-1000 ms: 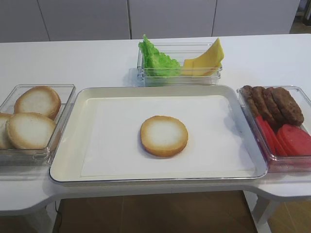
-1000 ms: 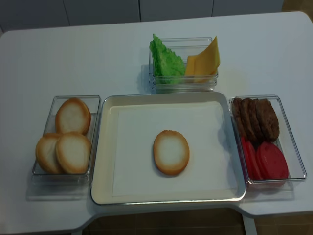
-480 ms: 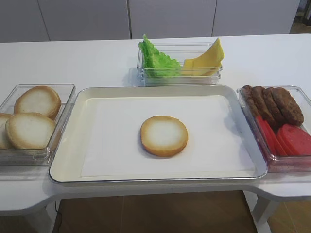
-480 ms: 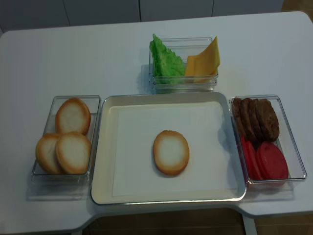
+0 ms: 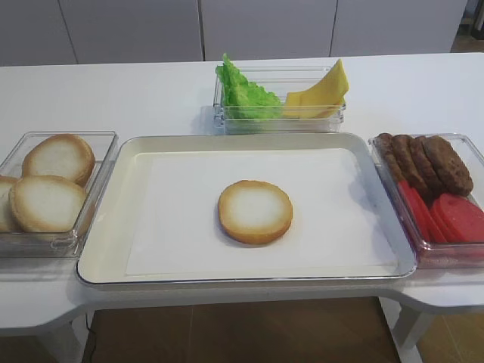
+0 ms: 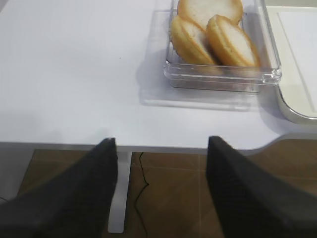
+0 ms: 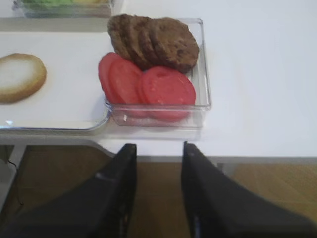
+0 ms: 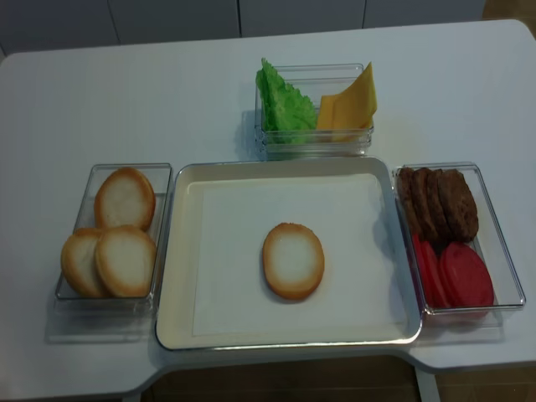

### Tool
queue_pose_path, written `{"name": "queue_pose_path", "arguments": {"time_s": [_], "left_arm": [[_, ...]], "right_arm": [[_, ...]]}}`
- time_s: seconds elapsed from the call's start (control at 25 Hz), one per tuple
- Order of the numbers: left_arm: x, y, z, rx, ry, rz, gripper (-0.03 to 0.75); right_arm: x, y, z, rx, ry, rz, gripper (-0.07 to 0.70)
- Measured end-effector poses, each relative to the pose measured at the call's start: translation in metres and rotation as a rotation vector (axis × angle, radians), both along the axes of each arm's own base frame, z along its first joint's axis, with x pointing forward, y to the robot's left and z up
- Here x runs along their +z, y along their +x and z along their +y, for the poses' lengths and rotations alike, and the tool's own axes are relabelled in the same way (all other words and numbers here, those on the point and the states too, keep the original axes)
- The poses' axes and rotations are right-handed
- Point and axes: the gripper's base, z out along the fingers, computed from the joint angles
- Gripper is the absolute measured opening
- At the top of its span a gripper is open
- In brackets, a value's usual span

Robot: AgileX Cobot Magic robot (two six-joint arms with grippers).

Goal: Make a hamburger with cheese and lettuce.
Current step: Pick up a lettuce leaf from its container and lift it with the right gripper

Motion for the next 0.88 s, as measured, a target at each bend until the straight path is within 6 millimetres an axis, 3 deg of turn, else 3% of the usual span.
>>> {"name": "queue_pose_path", "arguments": {"time_s": [0.2,0.36,0.56,0.88], "left_arm": [[0.0,0.0,0.0,0.0,0.0,0.0,0.427],[0.0,0.0,0.0,0.0,0.0,0.0,0.427],[0.0,0.0,0.0,0.0,0.0,0.0,0.427],[0.0,0.0,0.0,0.0,0.0,0.0,0.427]], "right_arm": [[0.022,-0.001,0.01,0.067,0.137,-0.109,0.374],[0.045,0.016,0.013,0.089,0.14,-0.068,0.391],[0.068,0.065,0.016,0.094,0.125,-0.003,0.393],[0.08,0.162,0.022,0.051,0.175,0.146,0.394]]}}
